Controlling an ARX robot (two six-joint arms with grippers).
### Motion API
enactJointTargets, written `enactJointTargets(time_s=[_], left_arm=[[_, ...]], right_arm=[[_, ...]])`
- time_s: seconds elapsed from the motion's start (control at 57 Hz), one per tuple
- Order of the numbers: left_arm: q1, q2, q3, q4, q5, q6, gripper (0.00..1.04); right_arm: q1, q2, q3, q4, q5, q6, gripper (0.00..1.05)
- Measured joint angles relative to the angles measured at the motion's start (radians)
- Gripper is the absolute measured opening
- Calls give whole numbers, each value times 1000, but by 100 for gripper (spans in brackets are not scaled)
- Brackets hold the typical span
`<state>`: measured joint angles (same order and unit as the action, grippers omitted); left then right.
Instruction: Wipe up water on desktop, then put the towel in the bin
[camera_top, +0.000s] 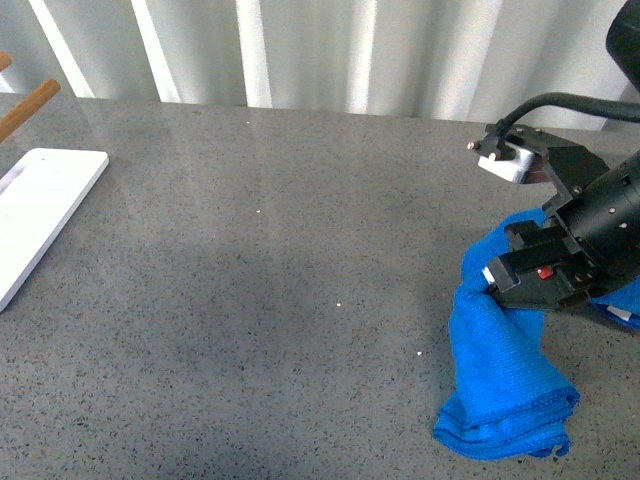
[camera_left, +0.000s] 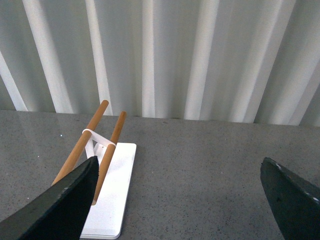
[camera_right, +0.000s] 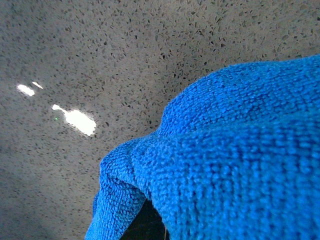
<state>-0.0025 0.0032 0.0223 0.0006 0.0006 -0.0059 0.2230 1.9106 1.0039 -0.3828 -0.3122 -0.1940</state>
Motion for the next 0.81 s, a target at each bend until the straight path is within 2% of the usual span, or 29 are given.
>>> enactJointTargets(time_s=[0.263,0.544,0.807], left_arm=[[0,0,0,0,-1,1,98],[0,0,0,0,-1,1,98],[0,0,0,0,-1,1,98]], right_arm=[[2,205,139,27,98,-46,6],[2,366,332,4,135,-45,6],[53,541,696,-77,196,-35,6]])
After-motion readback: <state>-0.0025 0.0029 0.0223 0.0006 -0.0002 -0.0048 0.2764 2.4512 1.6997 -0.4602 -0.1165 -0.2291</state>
